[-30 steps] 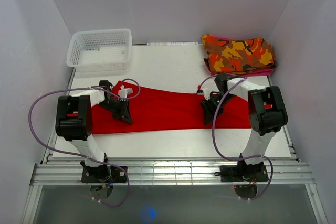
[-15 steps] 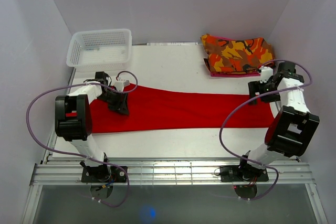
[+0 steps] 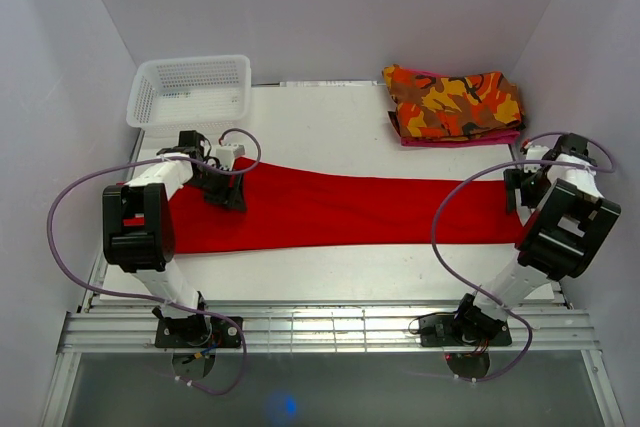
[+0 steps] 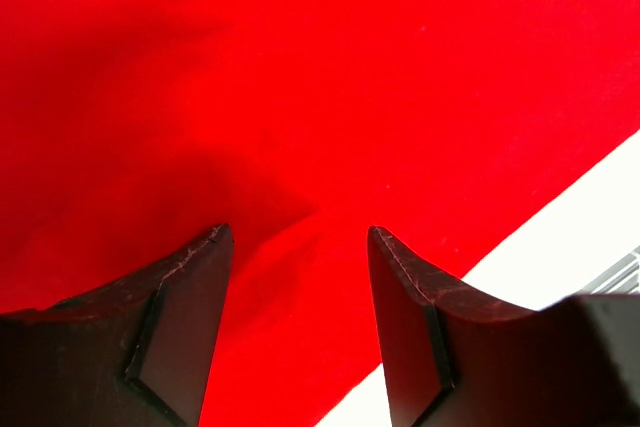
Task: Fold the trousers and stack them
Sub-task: Fold the trousers
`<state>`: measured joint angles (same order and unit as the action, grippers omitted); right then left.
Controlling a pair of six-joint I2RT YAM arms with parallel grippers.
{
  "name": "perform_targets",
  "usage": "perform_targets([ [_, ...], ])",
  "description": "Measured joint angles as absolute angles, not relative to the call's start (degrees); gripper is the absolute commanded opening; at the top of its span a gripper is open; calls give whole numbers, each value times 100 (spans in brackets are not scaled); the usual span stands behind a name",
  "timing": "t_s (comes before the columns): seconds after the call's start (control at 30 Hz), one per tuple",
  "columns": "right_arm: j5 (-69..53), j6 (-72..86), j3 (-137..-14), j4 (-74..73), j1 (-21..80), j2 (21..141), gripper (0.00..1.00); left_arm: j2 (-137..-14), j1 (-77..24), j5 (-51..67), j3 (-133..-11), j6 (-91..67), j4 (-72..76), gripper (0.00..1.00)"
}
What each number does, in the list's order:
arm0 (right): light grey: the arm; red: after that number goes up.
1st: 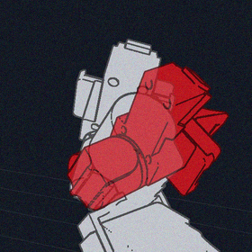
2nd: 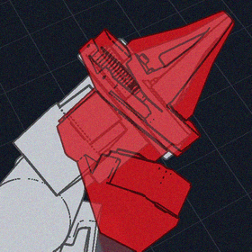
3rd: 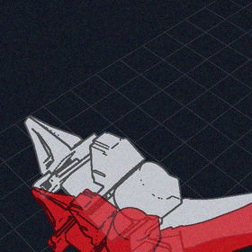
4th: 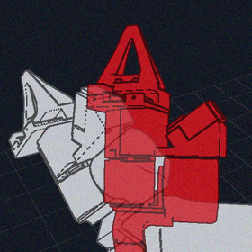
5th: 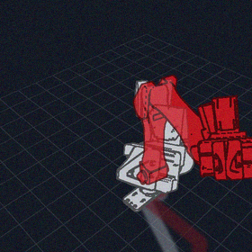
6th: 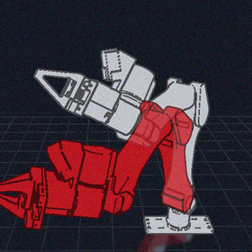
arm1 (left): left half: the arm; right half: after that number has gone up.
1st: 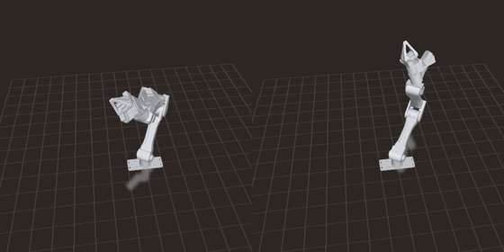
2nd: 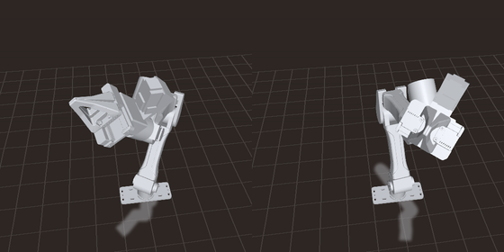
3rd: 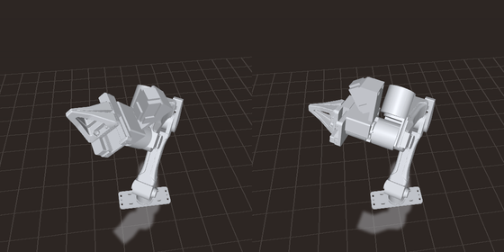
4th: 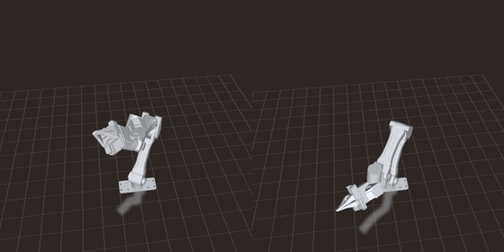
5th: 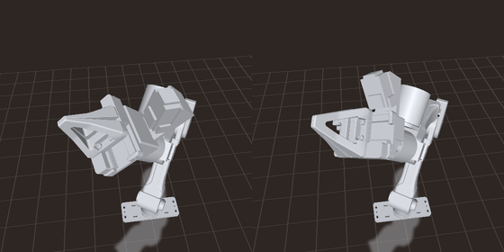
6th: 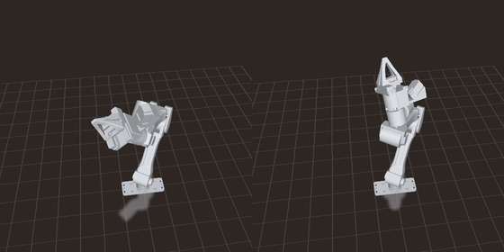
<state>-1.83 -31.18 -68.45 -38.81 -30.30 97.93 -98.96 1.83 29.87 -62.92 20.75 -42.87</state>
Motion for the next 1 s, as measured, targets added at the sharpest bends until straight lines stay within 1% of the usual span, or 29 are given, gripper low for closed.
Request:
perform_targets([
  [0.07,-235,-3159,-6842,-3850,-3065,9966,77,-9861,183,2945,-6296,2093,-4287,67],
  [0.1,-279,-3151,-6836,-3846,-3074,10033,72,-9845,183,2926,-6296,2095,-4287,67],
  [0.17,-366,-3131,-6796,-3800,-3072,10154,71,-9815,183,2891,-6296,2099,-4287,67],
  [0.3,-451,-3033,-6523,-3675,-3026,10302,62,-9791,183,2864,-6296,2093,-4292,68],
  [0.37,-478,-3015,-6508,-3649,-2991,10291,60,-9791,183,2842,-6302,2091,-4296,68],
  [0.47,-534,-3013,-6504,-3651,-2967,10289,50,-9791,183,2801,-6322,2091,-4303,68],
  [0.5,-567,-3004,-6504,-3656,-2965,10289,35,-9791,183,2783,-6333,2091,-4305,68],
  [0.6,-797,-2976,-6504,-3760,-2954,10285,8,-9786,183,2753,-6361,2071,-4303,69],
  [0.67,-860,-2958,-6506,-3830,-2950,10278,8,-9776,183,2740,-6375,2036,-4287,70],
  [0.73,-899,-2965,-6523,-3931,-2956,10272,8,-9767,183,2735,-6383,2001,-4276,74],
  [0.77,-899,-2980,-6563,-4040,-2985,10269,8,-9760,185,2727,-6386,1964,-4263,82],
  [0.8,-895,-3020,-6624,-4152,-3006,10259,8,-9749,193,2718,-6386,1944,-4241,85],
  [0.97,-904,-3317,-7148,-4696,-3269,10044,8,-9507,301,2689,-6386,1745,-4158,90],
  [1.0,-878,-3424,-7288,-4768,-3365,9983,8,-9421,349,2694,-6386,1719,-4152,93],
])
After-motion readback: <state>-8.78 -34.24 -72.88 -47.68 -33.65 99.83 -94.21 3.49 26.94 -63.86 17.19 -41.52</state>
